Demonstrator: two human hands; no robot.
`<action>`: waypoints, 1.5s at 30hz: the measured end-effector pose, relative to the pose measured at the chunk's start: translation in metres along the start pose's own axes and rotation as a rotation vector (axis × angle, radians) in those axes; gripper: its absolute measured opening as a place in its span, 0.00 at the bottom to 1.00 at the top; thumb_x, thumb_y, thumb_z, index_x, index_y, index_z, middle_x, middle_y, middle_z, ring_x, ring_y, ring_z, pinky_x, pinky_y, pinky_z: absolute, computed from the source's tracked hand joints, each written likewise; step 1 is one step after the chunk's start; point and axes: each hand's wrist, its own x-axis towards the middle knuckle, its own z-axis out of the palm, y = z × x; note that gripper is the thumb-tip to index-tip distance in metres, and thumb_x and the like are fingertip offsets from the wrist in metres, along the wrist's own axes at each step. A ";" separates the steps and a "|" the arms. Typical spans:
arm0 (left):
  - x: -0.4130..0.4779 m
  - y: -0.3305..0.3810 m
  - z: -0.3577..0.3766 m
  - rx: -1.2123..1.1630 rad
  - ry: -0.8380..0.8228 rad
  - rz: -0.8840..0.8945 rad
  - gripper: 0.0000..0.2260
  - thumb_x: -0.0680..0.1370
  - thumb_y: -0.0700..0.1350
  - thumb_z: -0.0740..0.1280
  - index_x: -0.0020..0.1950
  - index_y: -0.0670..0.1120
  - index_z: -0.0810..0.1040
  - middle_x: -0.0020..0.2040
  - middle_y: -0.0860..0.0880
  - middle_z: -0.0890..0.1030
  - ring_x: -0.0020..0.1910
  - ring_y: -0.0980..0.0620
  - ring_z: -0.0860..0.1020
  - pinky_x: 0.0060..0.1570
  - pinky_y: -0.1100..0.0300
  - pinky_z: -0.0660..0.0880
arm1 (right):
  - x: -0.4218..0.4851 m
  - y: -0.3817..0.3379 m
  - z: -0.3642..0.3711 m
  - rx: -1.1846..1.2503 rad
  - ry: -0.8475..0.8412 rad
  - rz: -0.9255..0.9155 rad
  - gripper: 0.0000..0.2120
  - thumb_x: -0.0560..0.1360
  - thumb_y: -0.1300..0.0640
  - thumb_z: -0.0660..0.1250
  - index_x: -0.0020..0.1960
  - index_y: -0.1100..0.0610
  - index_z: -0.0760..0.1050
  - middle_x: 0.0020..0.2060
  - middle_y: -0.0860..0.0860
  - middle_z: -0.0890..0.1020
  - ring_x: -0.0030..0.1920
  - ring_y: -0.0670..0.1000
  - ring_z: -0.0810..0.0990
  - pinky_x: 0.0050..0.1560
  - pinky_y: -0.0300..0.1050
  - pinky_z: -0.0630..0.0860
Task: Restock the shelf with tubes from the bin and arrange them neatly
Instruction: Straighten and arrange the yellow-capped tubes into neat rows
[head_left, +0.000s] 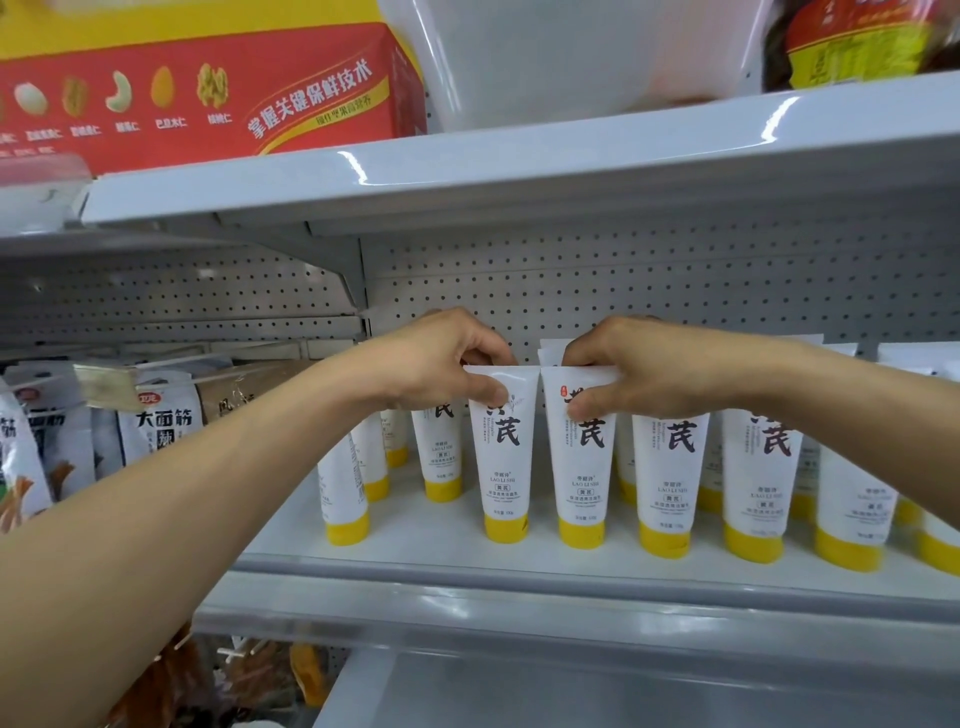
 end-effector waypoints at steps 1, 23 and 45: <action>-0.001 -0.001 -0.001 -0.008 -0.002 -0.004 0.05 0.74 0.44 0.73 0.49 0.51 0.84 0.43 0.59 0.85 0.44 0.63 0.82 0.54 0.58 0.78 | 0.000 0.000 0.000 0.003 0.000 0.000 0.10 0.74 0.45 0.69 0.43 0.52 0.77 0.40 0.47 0.82 0.42 0.51 0.81 0.45 0.52 0.78; 0.001 -0.016 -0.053 0.156 0.170 -0.087 0.09 0.78 0.49 0.68 0.57 0.55 0.80 0.53 0.58 0.82 0.49 0.63 0.78 0.52 0.68 0.72 | 0.012 0.016 -0.029 0.069 0.163 -0.004 0.08 0.76 0.48 0.67 0.52 0.48 0.80 0.45 0.38 0.81 0.47 0.39 0.79 0.49 0.35 0.74; 0.053 -0.038 -0.008 0.155 -0.044 -0.084 0.06 0.75 0.48 0.72 0.50 0.51 0.84 0.50 0.56 0.84 0.49 0.58 0.81 0.53 0.62 0.77 | 0.064 0.028 -0.012 0.028 -0.063 0.025 0.03 0.73 0.56 0.72 0.46 0.54 0.84 0.39 0.45 0.86 0.42 0.46 0.83 0.49 0.48 0.81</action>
